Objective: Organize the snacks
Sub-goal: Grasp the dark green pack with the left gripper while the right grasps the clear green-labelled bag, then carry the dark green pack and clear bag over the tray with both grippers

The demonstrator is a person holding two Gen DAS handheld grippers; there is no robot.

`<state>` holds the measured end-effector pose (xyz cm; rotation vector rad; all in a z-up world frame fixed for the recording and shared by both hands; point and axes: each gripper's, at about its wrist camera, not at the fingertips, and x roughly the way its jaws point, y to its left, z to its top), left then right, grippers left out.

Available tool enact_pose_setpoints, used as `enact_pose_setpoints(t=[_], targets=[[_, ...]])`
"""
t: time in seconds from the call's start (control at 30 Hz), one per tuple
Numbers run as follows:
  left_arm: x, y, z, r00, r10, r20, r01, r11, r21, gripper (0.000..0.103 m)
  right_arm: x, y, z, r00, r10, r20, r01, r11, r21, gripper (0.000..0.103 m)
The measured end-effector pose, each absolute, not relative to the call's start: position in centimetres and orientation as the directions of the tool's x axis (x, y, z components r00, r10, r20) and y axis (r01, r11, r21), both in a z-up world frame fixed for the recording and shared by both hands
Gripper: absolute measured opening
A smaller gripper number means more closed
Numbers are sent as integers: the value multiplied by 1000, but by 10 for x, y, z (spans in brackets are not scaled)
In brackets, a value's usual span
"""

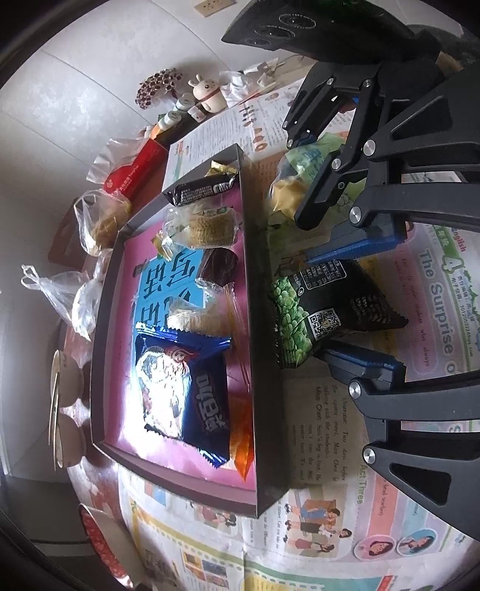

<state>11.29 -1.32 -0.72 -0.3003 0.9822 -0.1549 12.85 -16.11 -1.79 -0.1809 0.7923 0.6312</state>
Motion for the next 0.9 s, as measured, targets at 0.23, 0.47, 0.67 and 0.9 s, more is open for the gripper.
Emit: enact_pose_setpoints(t=[0.23, 0.47, 0.67, 0.9], targets=[[105, -8, 6, 579, -252, -775, -6, 950, -313, 43, 124, -166, -8, 543, 468, -697, -590, 804, 81, 34], [99, -5, 23, 614, -240, -752, -4, 952, -307, 43, 121, -180, 9, 573, 478, -665, -571, 816, 94, 34], [103, -8, 37, 636, -231, -736, 6, 956, -295, 43, 125, -189, 19, 596, 478, -646, -552, 827, 102, 34], [114, -15, 49, 652, -234, -721, 28, 958, -285, 43, 130, -200, 31, 638, 465, -614, -521, 848, 101, 34]])
